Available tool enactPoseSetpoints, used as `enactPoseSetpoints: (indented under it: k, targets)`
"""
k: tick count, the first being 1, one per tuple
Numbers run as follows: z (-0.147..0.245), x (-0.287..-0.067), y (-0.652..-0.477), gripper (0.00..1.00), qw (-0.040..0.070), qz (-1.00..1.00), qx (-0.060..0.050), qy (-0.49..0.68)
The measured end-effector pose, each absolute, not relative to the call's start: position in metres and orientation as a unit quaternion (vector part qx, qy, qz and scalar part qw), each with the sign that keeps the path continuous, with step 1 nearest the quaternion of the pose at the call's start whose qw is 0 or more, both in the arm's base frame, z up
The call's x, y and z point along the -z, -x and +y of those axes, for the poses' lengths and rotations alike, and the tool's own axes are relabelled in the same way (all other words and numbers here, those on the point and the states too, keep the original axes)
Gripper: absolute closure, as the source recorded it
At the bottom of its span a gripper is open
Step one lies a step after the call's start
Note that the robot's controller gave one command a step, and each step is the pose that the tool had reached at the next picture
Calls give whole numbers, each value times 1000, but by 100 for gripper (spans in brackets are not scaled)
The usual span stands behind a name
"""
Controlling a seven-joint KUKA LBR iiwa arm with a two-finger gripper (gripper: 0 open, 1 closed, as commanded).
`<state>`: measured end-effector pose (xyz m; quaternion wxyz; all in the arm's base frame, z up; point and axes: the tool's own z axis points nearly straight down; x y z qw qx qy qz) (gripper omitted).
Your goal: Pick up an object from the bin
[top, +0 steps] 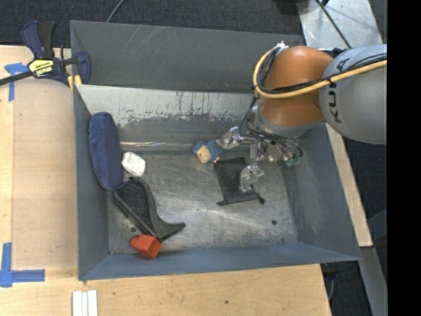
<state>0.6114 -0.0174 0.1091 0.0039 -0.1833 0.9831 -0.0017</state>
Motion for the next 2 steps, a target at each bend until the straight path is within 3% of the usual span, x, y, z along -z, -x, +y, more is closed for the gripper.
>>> enactPoseSetpoints:
  k: [1, 2]
  targets:
    - [-23, -95, -611, 0, 17, 968, 6, 248]
    - [-19, -84, -603, 100, 3, 968, 1, 251]
